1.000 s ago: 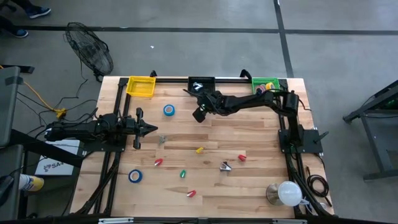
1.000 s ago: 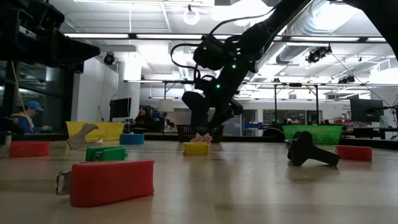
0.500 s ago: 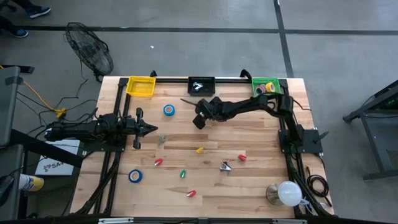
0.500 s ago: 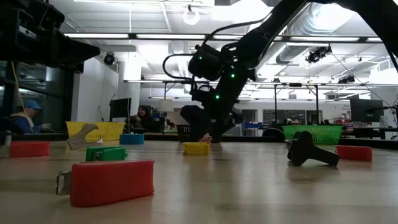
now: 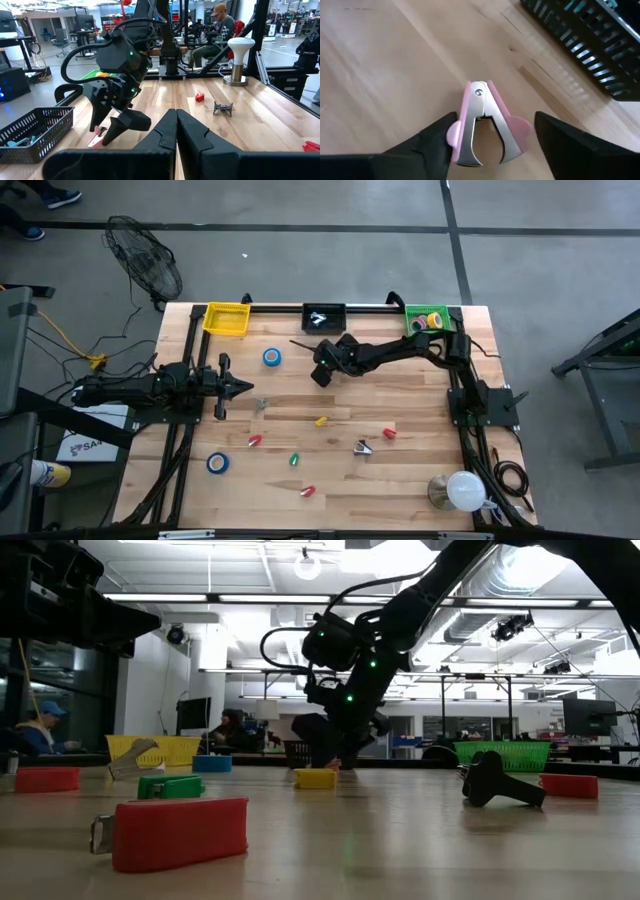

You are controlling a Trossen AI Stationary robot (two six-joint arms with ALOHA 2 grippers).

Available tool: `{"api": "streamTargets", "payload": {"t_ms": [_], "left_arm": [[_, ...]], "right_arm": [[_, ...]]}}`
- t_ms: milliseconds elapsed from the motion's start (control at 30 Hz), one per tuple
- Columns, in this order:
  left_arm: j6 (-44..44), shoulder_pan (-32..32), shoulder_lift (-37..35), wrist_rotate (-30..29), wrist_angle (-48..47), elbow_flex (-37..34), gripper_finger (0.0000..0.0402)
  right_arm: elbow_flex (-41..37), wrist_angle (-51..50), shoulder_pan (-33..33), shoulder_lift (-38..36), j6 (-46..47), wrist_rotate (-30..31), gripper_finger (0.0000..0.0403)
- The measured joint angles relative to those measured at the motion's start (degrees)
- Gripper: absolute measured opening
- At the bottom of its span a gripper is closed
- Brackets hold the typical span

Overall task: Pick and place Stapler, Stapler remover, tape
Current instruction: Put the pink staple remover into the black bin

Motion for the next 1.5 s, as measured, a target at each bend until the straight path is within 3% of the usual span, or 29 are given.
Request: {"api": "streamTargets", "payload": {"t_ms": [433, 900, 1233, 1500], "left_arm": [[0.0, 0.0, 0.0, 0.0, 0.0, 0.0, 0.0001], [0.0, 0.0, 0.0, 0.0, -0.2, 0.0, 0.0001], [0.0, 0.0, 0.0, 0.0, -0.2, 0.0, 0.0001], [0.0, 0.0, 0.0, 0.0, -0.2, 0.0, 0.0001]], "right_arm": [[0.0, -0.5, -0.1, -0.2, -0.4, -3.0, 0.0083], [0.0, 1.9, -4.3, -8.3, -2.2, -1.5, 0.0088], [0.0, 5.3, -14.2, -8.0, -1.9, -8.7, 0.0089], [0.0, 5.4, -18.7, -8.0, -9.3, -17.0, 0.0092]]}}
